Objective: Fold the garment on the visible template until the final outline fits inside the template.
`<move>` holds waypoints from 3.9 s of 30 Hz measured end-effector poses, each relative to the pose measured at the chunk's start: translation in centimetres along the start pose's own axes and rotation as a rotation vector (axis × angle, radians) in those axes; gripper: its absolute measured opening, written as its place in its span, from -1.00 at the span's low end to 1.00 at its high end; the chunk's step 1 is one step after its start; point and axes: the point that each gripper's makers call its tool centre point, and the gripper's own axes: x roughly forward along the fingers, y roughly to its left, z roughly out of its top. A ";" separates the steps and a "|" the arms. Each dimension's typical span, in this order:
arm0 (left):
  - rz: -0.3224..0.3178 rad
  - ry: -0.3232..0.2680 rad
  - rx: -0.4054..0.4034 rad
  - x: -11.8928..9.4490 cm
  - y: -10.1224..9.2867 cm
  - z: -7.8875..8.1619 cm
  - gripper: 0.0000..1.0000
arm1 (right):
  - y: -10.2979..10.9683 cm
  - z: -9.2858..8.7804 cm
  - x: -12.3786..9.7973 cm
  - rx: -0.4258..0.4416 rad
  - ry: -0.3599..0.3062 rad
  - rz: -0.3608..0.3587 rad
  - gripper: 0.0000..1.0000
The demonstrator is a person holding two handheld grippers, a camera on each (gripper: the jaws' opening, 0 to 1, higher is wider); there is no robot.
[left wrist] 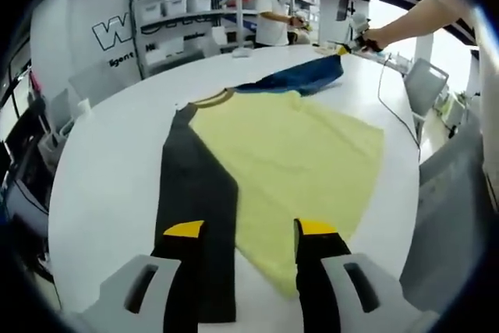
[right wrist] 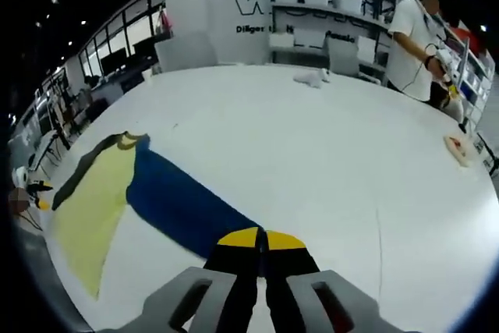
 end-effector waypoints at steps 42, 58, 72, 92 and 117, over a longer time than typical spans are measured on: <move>-0.010 0.012 0.042 1.1 -0.9 2.1 0.16 | -4.2 -5.5 6.8 0.038 0.274 -0.124 -1.00; -0.017 0.003 0.045 1.1 -1.0 2.3 0.14 | -0.8 -7.6 4.9 0.306 0.199 0.011 -0.76; -0.026 -0.006 0.050 1.5 -1.2 2.7 0.12 | 0.3 -7.1 3.2 0.293 0.236 0.056 -1.00; -0.023 -0.010 0.051 1.3 -1.5 2.8 0.12 | -1.3 -8.4 6.2 0.118 0.307 -0.032 -0.92; 0.128 0.137 -0.002 -2.3 3.8 -4.2 -0.05 | 0.4 -7.2 4.8 -0.001 0.232 -0.039 -0.93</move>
